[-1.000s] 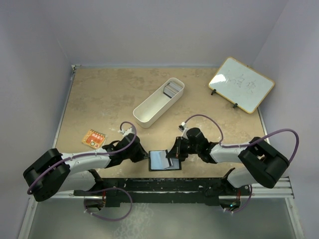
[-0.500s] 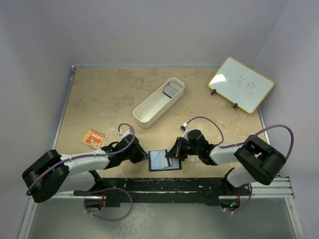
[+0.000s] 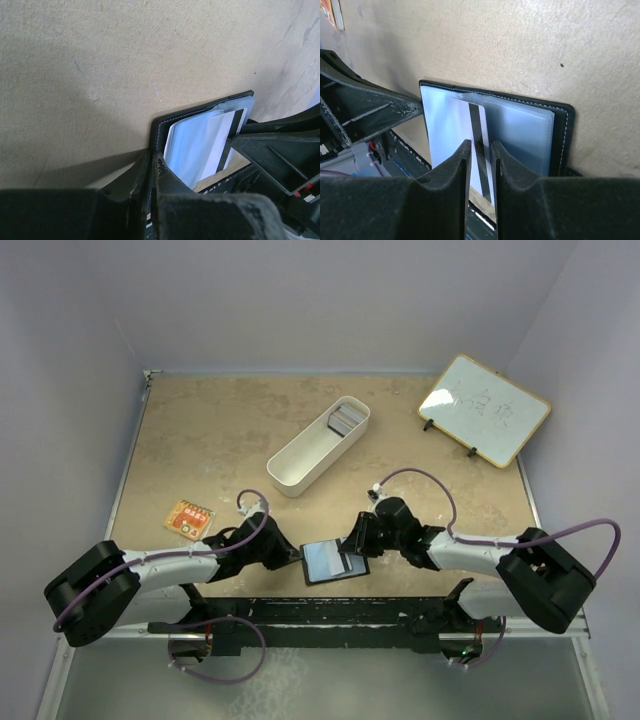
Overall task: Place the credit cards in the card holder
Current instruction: Insert the credit card into the card holder.
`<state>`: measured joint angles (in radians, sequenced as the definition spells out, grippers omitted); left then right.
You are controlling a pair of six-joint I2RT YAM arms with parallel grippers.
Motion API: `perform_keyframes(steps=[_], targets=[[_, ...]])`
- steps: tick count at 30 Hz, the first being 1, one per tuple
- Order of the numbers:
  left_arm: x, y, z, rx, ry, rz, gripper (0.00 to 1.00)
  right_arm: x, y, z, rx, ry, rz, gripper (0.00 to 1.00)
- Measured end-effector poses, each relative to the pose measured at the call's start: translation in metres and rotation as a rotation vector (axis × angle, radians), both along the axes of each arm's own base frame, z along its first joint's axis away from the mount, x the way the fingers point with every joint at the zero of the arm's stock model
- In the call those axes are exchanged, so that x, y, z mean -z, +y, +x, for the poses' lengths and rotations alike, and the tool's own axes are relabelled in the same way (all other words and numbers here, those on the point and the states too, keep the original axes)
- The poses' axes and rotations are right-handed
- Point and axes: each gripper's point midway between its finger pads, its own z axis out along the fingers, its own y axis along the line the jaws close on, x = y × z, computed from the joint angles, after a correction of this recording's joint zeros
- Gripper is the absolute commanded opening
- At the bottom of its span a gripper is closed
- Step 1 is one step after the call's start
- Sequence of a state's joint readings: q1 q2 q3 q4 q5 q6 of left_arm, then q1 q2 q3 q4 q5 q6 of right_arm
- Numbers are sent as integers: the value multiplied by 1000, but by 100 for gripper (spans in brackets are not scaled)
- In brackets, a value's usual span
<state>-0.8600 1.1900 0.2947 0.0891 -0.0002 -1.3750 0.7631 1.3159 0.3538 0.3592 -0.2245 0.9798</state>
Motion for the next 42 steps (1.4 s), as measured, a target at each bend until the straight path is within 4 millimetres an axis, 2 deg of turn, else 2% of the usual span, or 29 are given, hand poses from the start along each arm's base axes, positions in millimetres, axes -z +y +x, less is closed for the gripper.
perform_keyframes(steps=[6,13,16,24,33,42], targets=[[1,0,-1,0,4,-5,0,0,-4,-3,-4,3,-20,28],[2,0,-2,-2,10,-14,0,1,-3,-6,-15,10,-27,17],[2,-1,-2,-4,12,-17,0,3,-1,-9,-25,16,-32,16],[2,-2,-2,-3,15,-22,0,1,8,-12,-48,29,-41,31],[0,-7,-2,7,11,-43,0,-4,-3,-13,-53,21,-121,44],[-3,-10,0,13,-3,-67,0,-4,5,-13,-80,20,-119,46]])
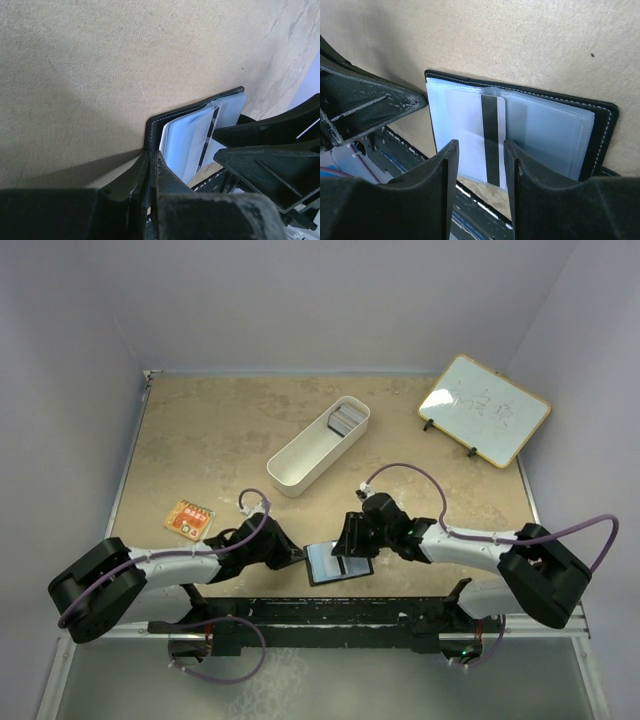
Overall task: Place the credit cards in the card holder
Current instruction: Insert the credit card into the card holder.
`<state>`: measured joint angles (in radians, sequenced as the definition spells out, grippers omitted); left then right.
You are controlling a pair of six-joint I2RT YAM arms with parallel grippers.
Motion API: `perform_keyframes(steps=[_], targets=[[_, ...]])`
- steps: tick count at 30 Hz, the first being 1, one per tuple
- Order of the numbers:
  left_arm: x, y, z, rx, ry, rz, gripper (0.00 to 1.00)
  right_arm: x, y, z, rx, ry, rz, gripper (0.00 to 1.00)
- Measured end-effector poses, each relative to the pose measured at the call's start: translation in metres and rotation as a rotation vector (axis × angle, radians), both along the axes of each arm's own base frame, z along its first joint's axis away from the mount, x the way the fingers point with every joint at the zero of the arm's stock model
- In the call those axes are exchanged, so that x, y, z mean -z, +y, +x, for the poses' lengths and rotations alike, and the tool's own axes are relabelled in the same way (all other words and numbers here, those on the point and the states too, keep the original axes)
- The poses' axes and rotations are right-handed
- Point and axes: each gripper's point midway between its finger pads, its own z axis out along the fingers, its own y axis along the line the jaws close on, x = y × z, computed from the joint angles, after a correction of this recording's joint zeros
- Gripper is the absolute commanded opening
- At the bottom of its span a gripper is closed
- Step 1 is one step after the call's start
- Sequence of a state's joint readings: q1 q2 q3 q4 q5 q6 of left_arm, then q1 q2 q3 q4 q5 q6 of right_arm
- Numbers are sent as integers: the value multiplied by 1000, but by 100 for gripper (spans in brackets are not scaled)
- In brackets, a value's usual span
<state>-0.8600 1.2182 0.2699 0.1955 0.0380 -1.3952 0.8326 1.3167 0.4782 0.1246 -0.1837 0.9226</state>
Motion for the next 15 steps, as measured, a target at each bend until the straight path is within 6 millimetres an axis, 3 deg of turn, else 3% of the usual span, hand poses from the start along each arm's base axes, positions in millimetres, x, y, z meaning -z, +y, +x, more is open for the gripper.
perform_keyframes(steps=[15], targets=[[5,-4,2,5,-6,-12,0,2,21,-5,-54,4,31,44]])
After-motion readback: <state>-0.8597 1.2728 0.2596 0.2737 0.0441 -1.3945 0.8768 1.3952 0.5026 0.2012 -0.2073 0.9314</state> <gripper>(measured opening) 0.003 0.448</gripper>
